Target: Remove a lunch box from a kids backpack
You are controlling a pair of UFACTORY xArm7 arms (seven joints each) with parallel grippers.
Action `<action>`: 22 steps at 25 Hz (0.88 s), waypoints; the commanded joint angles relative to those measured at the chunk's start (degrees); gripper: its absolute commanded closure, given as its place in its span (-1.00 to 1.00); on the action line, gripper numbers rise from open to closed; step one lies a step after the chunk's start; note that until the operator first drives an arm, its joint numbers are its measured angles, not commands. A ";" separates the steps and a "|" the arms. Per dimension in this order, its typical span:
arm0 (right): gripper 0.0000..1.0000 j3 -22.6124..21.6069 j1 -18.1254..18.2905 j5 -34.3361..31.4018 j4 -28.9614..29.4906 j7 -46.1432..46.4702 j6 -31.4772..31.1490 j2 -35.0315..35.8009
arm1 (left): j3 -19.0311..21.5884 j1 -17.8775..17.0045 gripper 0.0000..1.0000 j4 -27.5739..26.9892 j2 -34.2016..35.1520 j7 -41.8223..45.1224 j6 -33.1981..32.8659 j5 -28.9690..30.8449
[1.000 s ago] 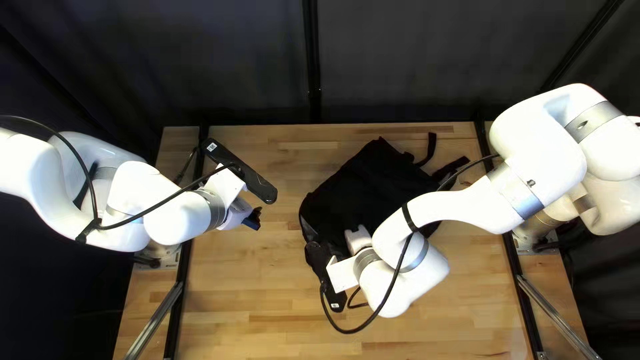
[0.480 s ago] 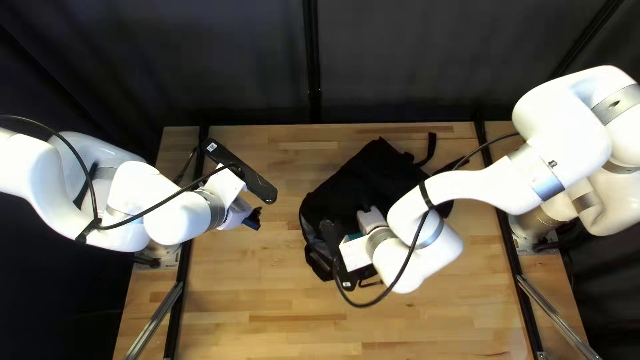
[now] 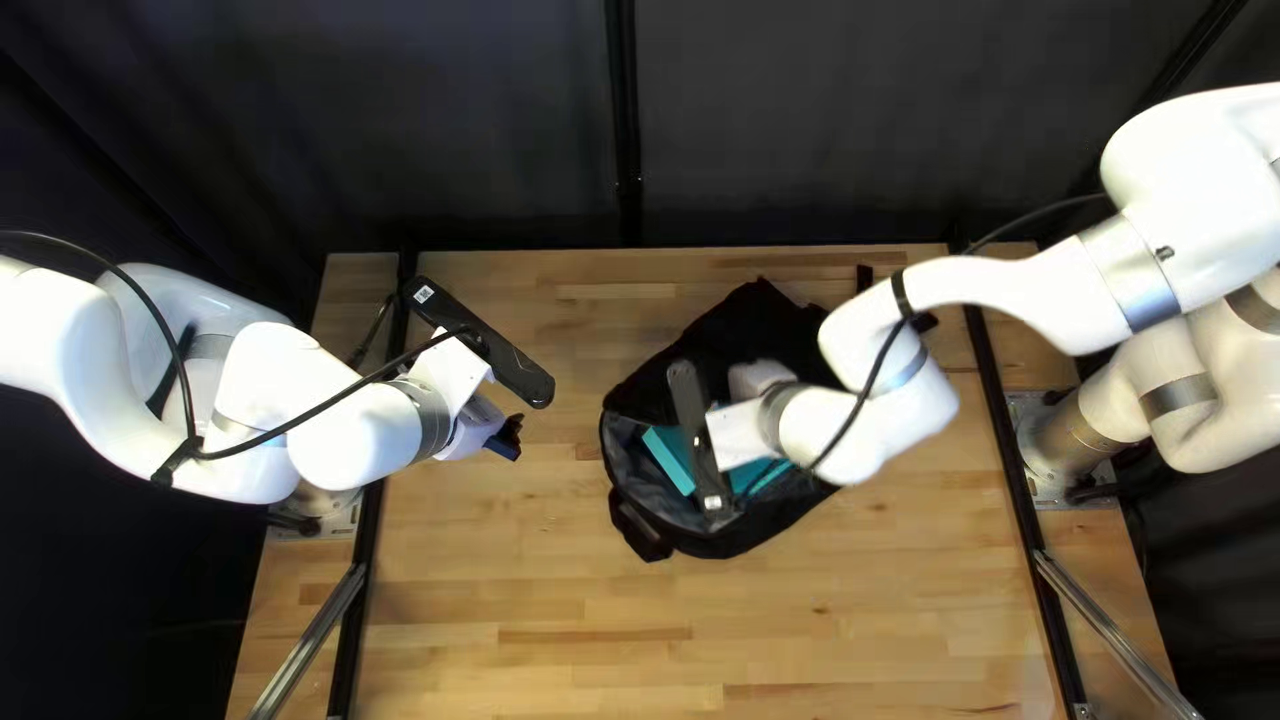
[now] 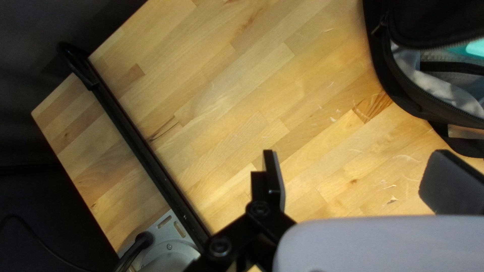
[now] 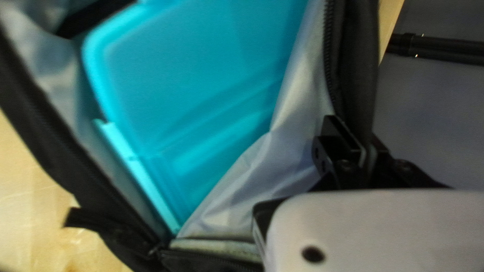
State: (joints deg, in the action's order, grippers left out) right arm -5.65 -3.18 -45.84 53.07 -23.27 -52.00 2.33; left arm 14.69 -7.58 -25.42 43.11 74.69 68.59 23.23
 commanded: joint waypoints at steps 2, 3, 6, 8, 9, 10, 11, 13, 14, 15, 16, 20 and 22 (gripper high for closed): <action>1.00 -0.39 -0.49 0.48 0.13 -2.79 -2.67 -0.03 | 0.00 0.00 -1.00 0.00 0.00 0.00 0.00 0.00; 1.00 -0.45 -0.57 0.58 0.02 -3.23 -3.11 -0.21 | 0.00 0.00 -1.00 0.00 0.00 0.00 0.00 0.00; 1.00 -0.45 -0.58 0.79 -0.82 -4.30 -3.78 -1.01 | 0.00 0.00 -1.00 0.00 0.00 0.00 0.00 0.00; 1.00 -0.31 -0.44 0.93 -1.90 -4.87 -3.78 -1.94 | 0.00 0.00 -1.00 0.00 0.00 0.00 0.00 0.00; 1.00 -0.27 -0.40 0.96 -2.22 -5.07 -3.74 -2.20 | 0.00 0.00 -1.00 0.00 0.00 0.00 0.00 0.00; 1.00 -0.15 -0.29 0.99 -3.01 -5.45 -3.45 -2.74 | 0.00 0.00 -1.00 0.00 0.00 0.00 0.00 0.00; 1.00 -0.08 -0.21 1.03 -3.27 -5.64 -3.28 -2.85 | 0.00 0.00 -1.00 0.00 0.00 0.00 0.00 0.00; 1.00 -0.02 -0.16 1.20 -3.33 -5.55 -3.27 -2.72 | 0.00 0.00 -1.00 0.00 0.00 0.00 0.00 0.00; 1.00 -0.02 -0.16 1.20 -3.33 -5.55 -3.27 -2.72 | 0.00 0.00 -1.00 0.00 0.00 0.00 0.00 0.00; 1.00 -0.02 -0.16 1.20 -3.33 -5.55 -3.27 -2.72 | 0.00 0.00 -1.00 0.00 0.00 0.00 0.00 0.00; 1.00 -0.02 -0.16 1.20 -3.33 -5.55 -3.27 -2.72 | 0.00 0.00 -1.00 0.00 0.00 0.00 0.00 0.00; 1.00 -0.02 -0.16 1.20 -3.33 -5.55 -3.27 -2.72 | 0.00 0.00 -1.00 0.00 0.00 0.00 0.00 0.00; 1.00 -0.02 -0.16 1.20 -3.33 -5.55 -3.27 -2.72 | 0.00 0.00 -1.00 0.00 0.00 0.00 0.00 0.00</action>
State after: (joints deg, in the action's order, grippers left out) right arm -5.67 -3.34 -44.64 49.73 -28.81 -55.26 -0.40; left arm 14.69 -7.58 -25.42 43.11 74.69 68.59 23.23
